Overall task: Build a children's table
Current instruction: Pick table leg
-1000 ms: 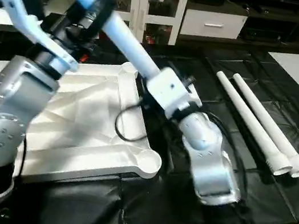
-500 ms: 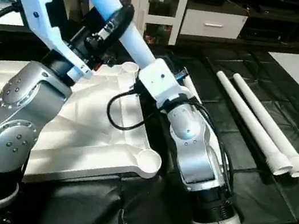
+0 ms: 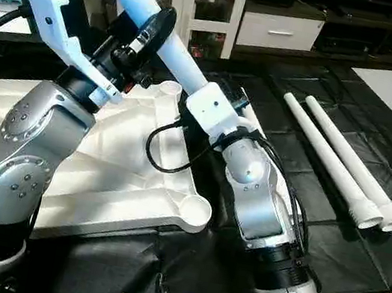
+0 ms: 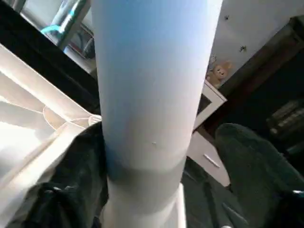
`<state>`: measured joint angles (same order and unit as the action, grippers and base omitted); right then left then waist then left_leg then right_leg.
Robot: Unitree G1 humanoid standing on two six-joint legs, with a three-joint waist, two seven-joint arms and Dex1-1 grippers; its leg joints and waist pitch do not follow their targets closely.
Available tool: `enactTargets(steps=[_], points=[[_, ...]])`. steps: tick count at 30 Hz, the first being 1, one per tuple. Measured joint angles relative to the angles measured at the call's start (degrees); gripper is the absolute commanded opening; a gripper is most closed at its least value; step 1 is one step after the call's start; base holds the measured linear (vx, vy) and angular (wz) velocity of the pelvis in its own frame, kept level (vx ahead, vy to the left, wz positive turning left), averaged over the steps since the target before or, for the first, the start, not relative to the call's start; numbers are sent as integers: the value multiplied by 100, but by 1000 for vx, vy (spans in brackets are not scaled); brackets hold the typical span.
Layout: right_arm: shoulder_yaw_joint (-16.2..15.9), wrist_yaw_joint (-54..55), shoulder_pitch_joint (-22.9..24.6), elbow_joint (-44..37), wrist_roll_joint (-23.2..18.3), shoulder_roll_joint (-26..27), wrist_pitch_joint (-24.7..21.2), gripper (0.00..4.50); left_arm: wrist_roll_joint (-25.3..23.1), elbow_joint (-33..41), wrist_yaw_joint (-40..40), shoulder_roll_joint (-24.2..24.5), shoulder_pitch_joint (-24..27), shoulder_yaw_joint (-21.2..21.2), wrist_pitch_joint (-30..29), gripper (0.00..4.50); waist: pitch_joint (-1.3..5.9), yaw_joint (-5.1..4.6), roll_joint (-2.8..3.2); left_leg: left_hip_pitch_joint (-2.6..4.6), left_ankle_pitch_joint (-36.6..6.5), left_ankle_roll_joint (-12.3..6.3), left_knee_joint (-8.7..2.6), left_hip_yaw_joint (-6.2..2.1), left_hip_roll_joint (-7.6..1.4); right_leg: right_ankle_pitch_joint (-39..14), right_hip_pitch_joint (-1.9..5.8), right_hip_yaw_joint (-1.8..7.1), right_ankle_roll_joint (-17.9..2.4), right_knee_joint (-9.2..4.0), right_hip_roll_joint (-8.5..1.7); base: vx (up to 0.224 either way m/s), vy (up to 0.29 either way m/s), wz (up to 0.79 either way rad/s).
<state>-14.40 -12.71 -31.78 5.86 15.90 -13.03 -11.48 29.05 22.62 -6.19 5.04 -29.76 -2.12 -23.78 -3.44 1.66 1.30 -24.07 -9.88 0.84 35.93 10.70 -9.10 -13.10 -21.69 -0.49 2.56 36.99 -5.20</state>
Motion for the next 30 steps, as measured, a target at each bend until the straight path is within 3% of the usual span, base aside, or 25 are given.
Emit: enactTargets(steps=[10,28,30], points=[[29,-38,0,158,-53,-51,209,255,103,-4,-109,-13,-3,68,1,163,-2,1,7,0,0,0,0,0,0,0,0,-1,0,0,0,0,0,0],[35,-36,-1,347,-52,-97,320,255,155,-9,-215,-5,-3,111,-18,163,-4,2,22,0,0,0,0,0,0,1,1,-1,-1,0,0,0,0,0],[46,-36,-1,357,-56,-103,322,282,156,-9,-218,-3,-3,111,-20,163,-5,0,25,0,0,0,0,0,0,1,0,0,-1,0,0,0,0,0]])
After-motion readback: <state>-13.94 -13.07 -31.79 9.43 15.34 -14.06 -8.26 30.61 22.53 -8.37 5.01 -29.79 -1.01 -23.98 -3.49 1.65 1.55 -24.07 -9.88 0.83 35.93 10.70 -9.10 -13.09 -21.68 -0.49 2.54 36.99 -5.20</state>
